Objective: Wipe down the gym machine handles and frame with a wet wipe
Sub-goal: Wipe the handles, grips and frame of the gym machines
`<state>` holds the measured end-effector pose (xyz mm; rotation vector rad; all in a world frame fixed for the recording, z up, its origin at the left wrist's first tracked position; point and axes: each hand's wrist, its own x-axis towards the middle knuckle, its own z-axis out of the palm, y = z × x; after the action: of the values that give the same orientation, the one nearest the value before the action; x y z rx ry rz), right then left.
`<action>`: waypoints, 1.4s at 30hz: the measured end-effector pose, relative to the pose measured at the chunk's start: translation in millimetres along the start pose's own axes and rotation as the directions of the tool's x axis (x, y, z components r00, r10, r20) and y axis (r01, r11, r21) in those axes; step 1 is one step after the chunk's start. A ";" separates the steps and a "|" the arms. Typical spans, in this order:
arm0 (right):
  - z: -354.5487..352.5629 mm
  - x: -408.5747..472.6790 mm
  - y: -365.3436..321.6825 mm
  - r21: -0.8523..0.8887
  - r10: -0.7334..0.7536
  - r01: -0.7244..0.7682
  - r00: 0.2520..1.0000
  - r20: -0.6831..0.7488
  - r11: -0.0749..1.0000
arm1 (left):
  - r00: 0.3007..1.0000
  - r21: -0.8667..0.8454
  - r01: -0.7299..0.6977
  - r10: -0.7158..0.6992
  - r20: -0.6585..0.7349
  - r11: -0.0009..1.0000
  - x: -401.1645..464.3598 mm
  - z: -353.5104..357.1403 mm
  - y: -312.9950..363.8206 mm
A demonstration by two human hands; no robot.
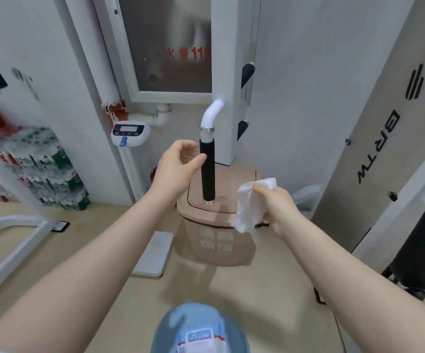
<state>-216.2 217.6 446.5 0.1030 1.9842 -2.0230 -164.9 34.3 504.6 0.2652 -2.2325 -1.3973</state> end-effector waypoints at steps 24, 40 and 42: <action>96.7 45.6 -28.5 -0.247 -0.538 0.535 0.841 0.062 0.808 | 0.956 0.096 -0.059 0.029 0.292 0.994 87.8 -11.7 14.8; 124.8 45.1 -56.4 -0.313 -0.617 0.558 0.776 -0.133 0.769 | 0.917 0.029 -0.122 0.102 0.385 0.992 97.3 -19.9 5.2; 122.8 46.3 -43.5 -0.275 -0.600 0.555 0.792 -0.115 0.785 | 0.918 0.016 -0.118 0.103 0.382 0.993 97.2 -19.1 4.9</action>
<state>-252.1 88.8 481.3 -0.4377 2.6100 -2.1624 -238.5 -18.3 545.0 -0.1343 -2.5406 -1.4427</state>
